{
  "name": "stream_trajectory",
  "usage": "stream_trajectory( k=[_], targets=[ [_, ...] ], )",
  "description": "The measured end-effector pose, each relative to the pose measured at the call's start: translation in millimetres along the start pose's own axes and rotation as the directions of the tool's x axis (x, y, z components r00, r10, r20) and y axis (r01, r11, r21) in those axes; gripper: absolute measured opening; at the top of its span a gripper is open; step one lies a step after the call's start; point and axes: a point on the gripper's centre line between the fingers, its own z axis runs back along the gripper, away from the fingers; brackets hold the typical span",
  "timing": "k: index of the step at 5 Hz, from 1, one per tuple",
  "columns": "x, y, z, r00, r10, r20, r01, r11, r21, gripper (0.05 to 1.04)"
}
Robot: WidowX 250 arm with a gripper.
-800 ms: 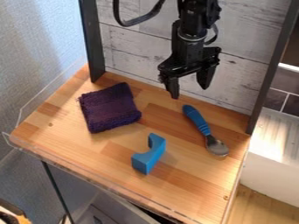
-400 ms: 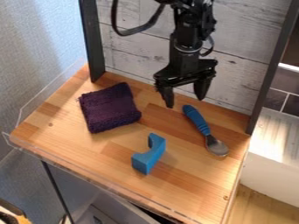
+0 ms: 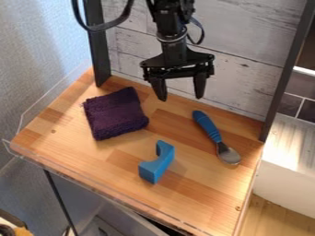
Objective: Move the blue object to the bottom left side of the table
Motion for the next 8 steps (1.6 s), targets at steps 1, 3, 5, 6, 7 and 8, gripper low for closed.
stream_trajectory(
  k=[1,3,5,6,7,8],
  targets=[
    [-11,5,-5,0.981,-0.193,0.011,0.193,0.981,0.034,0.999],
    [-52,-8,-12,0.923,-0.382,-0.056,0.384,0.922,0.052,0.999],
    [-73,9,-27,0.919,-0.386,-0.075,0.393,0.913,0.111,0.999],
    [-78,22,-30,0.934,-0.344,-0.097,0.355,0.925,0.138,0.999],
    [-82,39,-40,0.941,-0.312,-0.133,0.328,0.936,0.128,0.999],
    [-82,39,-60,0.923,-0.344,-0.175,0.364,0.926,0.100,0.999]
  ],
)
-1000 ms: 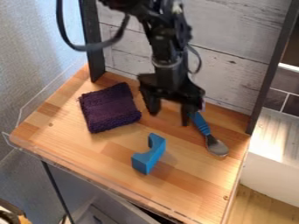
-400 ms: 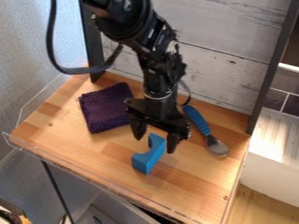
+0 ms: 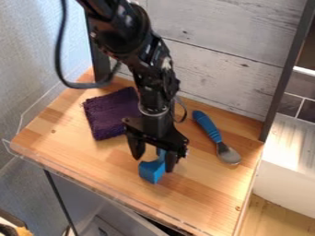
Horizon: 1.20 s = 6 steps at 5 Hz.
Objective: Move the blue object to the bottom left side of the table
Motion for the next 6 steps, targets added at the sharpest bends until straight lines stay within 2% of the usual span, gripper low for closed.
stream_trajectory(
  k=[1,2,4,5,6],
  targets=[
    [3.9,1.5,-9.5,1.000,-0.007,-0.018,0.006,1.000,-0.027,0.999],
    [6.5,2.4,-17.2,0.999,-0.005,-0.032,0.004,1.000,-0.028,0.958],
    [6.8,0.6,-18.6,1.000,0.007,-0.018,-0.007,1.000,-0.008,0.364],
    [7.5,-0.4,-18.0,1.000,0.008,-0.015,-0.008,1.000,0.005,0.294],
    [5.5,-3.7,-16.7,1.000,0.015,-0.015,-0.014,1.000,0.016,0.294]
  ],
)
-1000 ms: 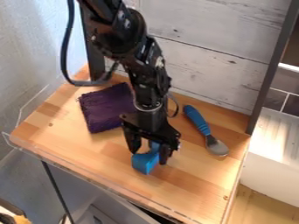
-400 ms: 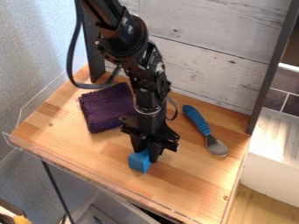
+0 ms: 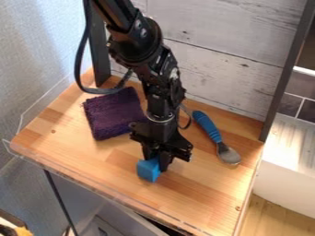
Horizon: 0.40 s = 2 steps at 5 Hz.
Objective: Move the blue object to the bottom left side of the table
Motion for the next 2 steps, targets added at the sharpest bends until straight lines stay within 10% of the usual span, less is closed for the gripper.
stream_trajectory(
  k=[2],
  targets=[
    [1,-8,24,0.990,0.144,0.002,-0.144,0.988,0.063,0.294]
  ],
)
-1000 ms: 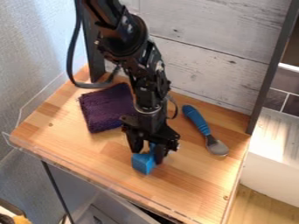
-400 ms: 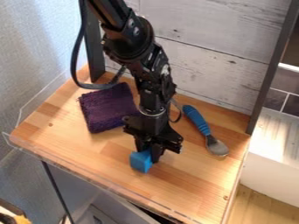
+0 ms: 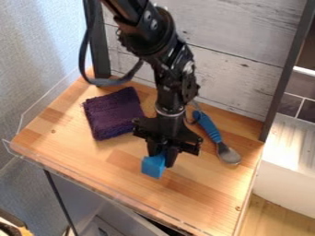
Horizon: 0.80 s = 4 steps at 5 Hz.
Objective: Move the blue object to the bottom left side of the table
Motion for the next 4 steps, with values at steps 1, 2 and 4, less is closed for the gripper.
stream_trajectory(
  k=[1,2,4],
  targets=[
    [2,-2,22,0.994,0.106,0.027,-0.106,0.994,0.001,0.294],
    [7,2,44,0.931,0.355,0.081,-0.348,0.933,-0.087,0.294],
    [5,31,54,0.648,0.758,0.069,-0.754,0.652,-0.078,0.294]
  ],
)
